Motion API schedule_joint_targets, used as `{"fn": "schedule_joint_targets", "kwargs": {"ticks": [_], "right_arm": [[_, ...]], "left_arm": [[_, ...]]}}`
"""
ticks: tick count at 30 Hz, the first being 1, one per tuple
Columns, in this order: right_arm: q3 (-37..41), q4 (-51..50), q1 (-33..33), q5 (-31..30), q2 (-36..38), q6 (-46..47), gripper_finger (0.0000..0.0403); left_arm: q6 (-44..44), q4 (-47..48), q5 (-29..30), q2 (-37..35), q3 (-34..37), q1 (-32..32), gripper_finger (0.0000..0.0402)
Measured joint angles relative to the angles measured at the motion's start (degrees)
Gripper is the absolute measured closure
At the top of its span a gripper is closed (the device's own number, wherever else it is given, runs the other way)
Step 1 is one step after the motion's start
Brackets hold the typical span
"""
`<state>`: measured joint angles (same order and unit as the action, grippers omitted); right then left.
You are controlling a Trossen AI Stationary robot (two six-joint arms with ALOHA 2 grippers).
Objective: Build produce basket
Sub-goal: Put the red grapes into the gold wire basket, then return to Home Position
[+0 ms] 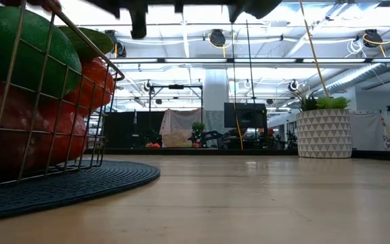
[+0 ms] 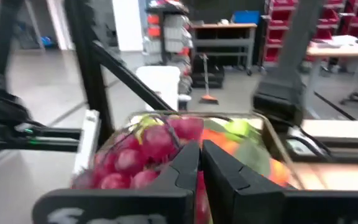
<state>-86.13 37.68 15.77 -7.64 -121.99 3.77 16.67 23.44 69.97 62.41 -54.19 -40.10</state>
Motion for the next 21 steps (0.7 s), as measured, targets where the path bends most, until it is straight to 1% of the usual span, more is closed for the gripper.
{"fn": "schedule_joint_targets", "kwargs": {"ticks": [3,5,10,13,16,19,21], "right_arm": [[0.0,-2.22,-1.14,-0.03,0.0,0.29,0.038],[0.02,-5.06,-1.59,0.23,0.41,0.46,0.0365],[0.07,-14.98,-1.73,0.09,4.78,0.09,0.0298],[0.08,-24.64,-1.55,0.16,9.18,-0.4,0.0259],[2.34,-33.66,-0.48,-0.07,15.63,-2.45,0.0236],[7.5,-37.94,1.35,0.16,23.55,-3.65,0.0233],[12.39,-38.0,2.79,-0.01,29.1,-3.48,0.0241]], "left_arm": [[0.35,0.0,-0.04,0.0,0.0,0.0,0.0236],[0.53,0.0,-0.51,0.0,0.0,0.0,0.0236],[1.49,0.41,-1.2,0.0,0.0,-0.21,0.0236],[1.73,1.11,-1.93,-0.4,0.0,-0.63,0.0236],[3.07,3.42,-3.16,-1.34,0.0,-1.38,0.0236],[7.07,7.75,-3.25,-2.68,0.0,-2.5,0.0237],[9.48,10.32,-3.23,-3.19,0.0,-3.17,0.0246]]}}
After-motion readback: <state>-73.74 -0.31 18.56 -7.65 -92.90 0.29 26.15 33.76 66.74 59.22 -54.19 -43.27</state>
